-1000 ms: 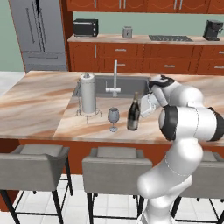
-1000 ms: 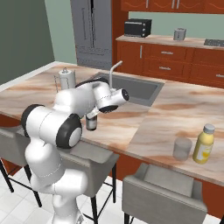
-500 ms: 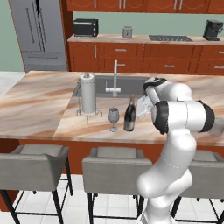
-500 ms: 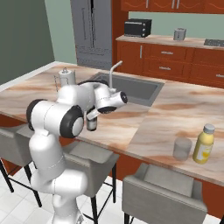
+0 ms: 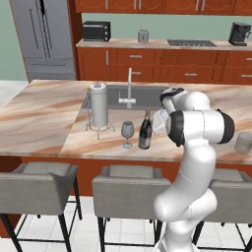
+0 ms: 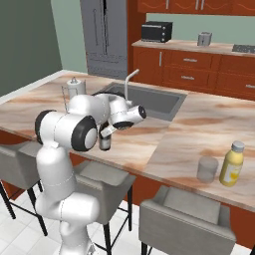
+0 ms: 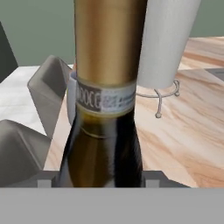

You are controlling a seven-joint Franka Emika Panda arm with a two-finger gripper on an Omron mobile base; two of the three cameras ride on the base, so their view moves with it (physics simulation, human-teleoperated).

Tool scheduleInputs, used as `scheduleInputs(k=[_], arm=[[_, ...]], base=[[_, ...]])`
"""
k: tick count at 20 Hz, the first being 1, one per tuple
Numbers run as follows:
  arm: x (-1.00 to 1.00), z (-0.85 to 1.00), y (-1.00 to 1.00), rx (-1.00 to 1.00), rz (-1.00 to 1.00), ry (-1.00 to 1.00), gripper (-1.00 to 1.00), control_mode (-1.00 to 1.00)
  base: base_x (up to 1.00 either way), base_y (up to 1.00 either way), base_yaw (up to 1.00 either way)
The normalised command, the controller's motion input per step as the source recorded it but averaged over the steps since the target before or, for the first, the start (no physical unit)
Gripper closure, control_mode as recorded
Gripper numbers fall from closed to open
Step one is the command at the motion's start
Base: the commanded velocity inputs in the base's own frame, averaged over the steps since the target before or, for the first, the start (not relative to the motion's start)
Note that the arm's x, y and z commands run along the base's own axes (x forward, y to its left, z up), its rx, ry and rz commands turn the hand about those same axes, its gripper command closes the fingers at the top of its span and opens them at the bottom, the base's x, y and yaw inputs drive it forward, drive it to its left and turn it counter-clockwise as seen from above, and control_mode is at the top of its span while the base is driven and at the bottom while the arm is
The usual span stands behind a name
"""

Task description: There is a wine glass and glass cup on the dining counter. Place the wine bottle next to the wine glass and the juice bottle next to the glass cup.

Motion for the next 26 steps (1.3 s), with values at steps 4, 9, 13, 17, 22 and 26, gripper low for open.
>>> scheduleInputs(k=[4,9,13,17,22,26], arm=[[0.20,-0.16,0.03,0.00,0.00,0.00,1.00,-1.00],[0.19,-0.15,0.06,-0.02,0.00,-0.02,1.00,-1.00],[0.04,-0.19,0.16,-0.07,-0.01,-0.06,1.00,-1.00],[0.00,-0.28,0.21,-0.08,-0.04,-0.02,-1.00,-1.00],[-0.02,-0.32,0.16,-0.06,-0.06,0.00,-1.00,-1.00],[-0.02,-0.21,0.00,0.00,-0.08,0.00,-1.00,-1.00]], base=[[0.00,0.00,0.00],[0.00,0.00,0.00],[0.00,0.00,0.00],[0.00,0.00,0.00],[0.00,0.00,0.00],[0.00,0.00,0.00]])
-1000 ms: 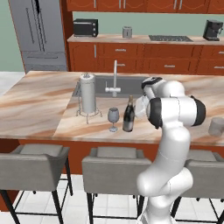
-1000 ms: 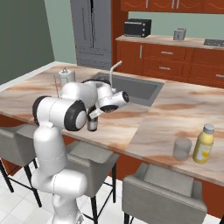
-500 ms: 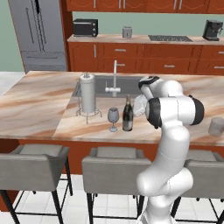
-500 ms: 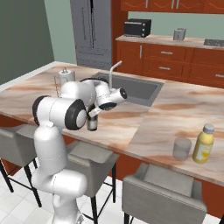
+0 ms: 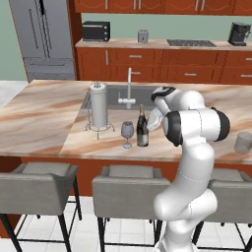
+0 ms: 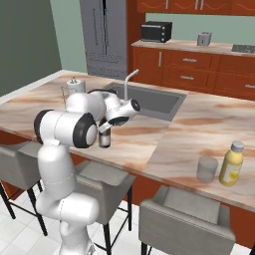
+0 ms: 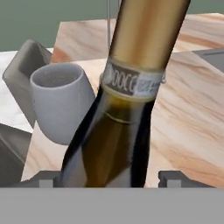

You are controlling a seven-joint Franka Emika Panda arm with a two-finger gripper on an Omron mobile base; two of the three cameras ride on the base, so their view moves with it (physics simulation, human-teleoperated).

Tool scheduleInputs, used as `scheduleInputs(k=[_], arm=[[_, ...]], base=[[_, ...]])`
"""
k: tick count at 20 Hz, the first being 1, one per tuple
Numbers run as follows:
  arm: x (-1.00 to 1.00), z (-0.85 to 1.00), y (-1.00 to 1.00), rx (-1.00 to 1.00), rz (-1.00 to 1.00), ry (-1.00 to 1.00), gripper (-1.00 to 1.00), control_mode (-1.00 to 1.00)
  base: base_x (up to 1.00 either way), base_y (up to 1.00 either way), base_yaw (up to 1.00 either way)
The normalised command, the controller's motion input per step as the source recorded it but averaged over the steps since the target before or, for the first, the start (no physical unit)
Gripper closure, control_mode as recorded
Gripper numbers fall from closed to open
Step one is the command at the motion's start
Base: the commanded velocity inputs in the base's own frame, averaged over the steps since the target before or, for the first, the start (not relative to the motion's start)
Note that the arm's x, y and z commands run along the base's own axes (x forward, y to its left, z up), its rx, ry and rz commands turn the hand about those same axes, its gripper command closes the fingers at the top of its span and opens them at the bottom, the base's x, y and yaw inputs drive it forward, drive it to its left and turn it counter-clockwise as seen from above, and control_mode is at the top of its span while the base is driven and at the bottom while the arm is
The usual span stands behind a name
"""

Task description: There is a wine glass and glass cup on the dining counter. Place the wine bottle next to the wine glass and the juice bottle next to the glass cup.

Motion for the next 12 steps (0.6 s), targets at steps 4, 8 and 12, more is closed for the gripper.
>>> scheduleInputs(k=[4,8,12], arm=[[-0.03,-0.14,0.00,0.00,-0.07,0.00,-1.00,-1.00],[-0.09,-0.12,0.00,0.00,-0.05,0.00,-1.00,-1.00],[-0.05,-0.03,-0.01,0.00,-0.04,0.00,-1.00,-1.00]], base=[[0.00,0.00,0.00],[0.00,0.00,0.00],[0.00,0.00,0.00]])
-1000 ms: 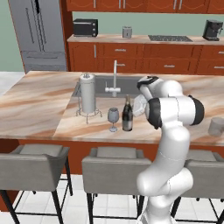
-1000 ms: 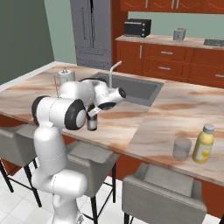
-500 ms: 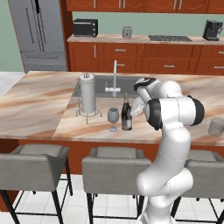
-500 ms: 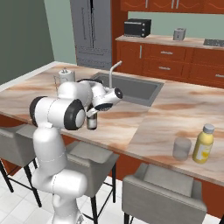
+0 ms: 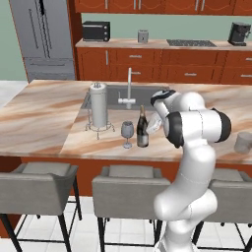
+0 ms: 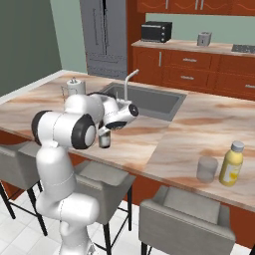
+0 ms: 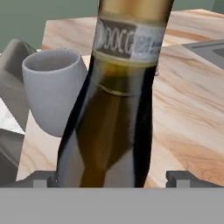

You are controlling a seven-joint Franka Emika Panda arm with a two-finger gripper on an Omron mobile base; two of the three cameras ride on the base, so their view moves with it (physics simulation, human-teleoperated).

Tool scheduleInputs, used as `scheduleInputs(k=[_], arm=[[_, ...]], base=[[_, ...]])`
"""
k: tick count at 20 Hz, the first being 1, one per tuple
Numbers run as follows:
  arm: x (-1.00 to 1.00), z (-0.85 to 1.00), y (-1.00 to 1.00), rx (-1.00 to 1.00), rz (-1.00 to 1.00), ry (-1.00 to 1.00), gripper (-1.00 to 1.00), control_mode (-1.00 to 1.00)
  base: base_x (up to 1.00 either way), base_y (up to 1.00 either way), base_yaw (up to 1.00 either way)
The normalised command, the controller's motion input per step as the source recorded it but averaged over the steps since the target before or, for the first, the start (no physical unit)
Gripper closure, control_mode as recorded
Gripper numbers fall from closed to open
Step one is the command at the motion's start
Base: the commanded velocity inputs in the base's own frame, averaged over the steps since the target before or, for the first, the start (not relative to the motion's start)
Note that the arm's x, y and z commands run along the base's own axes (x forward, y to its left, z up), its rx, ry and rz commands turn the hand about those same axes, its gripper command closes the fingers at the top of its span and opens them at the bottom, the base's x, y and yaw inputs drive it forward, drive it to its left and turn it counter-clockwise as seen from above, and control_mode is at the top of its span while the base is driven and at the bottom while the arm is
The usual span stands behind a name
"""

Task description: There is a wine glass and glass cup on the dining counter. Place the wine bottle next to the wine glass and the juice bottle next to the glass cup.

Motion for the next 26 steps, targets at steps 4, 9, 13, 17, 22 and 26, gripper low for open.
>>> scheduleInputs(k=[4,9,13,17,22,26], arm=[[-0.09,0.00,-0.06,0.00,-0.01,0.00,-1.00,-1.00],[-0.20,0.07,-0.04,0.00,0.00,0.00,-1.00,-1.00],[-0.23,0.10,-0.13,0.00,0.00,0.00,-1.00,-1.00],[-0.24,0.09,-0.07,-0.02,-0.02,0.00,-1.00,-1.00],[-0.30,0.09,-0.04,-0.03,-0.04,0.01,-1.00,-1.00],[-0.40,0.17,-0.02,-0.02,-0.08,0.00,-1.00,-1.00]], base=[[0.00,0.00,0.00],[0.00,0.00,0.00],[0.00,0.00,0.00],[0.00,0.00,0.00],[0.00,0.00,0.00],[0.00,0.00,0.00]])
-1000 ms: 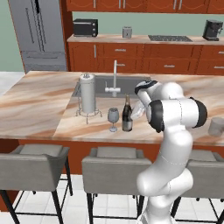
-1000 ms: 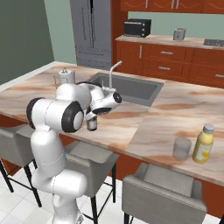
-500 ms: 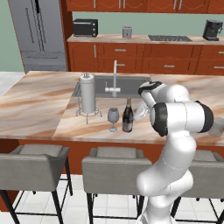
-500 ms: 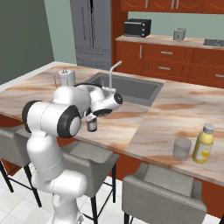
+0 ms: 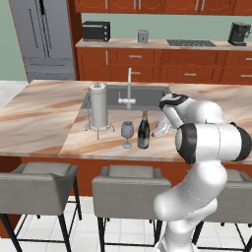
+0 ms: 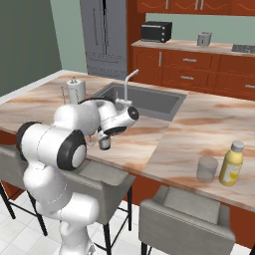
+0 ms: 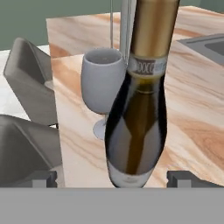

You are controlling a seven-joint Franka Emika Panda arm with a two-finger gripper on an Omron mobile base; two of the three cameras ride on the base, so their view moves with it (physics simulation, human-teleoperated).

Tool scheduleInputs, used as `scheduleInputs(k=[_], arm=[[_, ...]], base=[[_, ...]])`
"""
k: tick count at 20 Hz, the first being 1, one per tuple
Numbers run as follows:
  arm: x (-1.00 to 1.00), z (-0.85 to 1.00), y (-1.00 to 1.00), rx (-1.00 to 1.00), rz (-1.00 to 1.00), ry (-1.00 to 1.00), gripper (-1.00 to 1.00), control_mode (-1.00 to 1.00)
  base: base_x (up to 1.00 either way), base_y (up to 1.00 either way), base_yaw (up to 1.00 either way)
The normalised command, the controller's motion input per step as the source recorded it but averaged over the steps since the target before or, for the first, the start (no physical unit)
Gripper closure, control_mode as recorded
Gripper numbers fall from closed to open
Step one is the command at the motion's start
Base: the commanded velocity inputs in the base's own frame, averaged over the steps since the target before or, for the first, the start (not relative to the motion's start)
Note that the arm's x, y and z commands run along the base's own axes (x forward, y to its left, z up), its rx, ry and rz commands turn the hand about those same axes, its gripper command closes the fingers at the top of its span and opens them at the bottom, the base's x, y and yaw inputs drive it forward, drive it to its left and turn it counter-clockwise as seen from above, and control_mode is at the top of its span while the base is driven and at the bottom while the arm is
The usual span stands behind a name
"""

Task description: There is a wine glass and glass cup on the dining counter. Place the wine bottle next to the wine glass and the juice bottle next to the glass cup.

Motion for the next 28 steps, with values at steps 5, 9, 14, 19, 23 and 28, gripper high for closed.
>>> scheduleInputs(k=[5,9,14,19,23,28], arm=[[-0.47,0.21,0.00,-0.02,-0.33,0.00,-1.00,-1.00],[-0.49,0.24,0.00,-0.04,-0.40,0.00,-1.00,-1.00],[-0.45,0.27,0.00,-0.15,-0.28,0.00,-1.00,-1.00],[-0.56,0.23,0.00,-0.17,-0.19,0.00,-1.00,-1.00],[-0.55,0.24,0.00,-0.15,-0.18,-0.02,-1.00,-1.00],[-0.61,0.22,0.00,-0.03,-0.20,-0.04,-1.00,-1.00]], base=[[0.00,0.00,0.00],[0.00,0.00,0.00],[0.00,0.00,0.00],[0.00,0.00,0.00],[0.00,0.00,0.00],[0.00,0.00,0.00]])
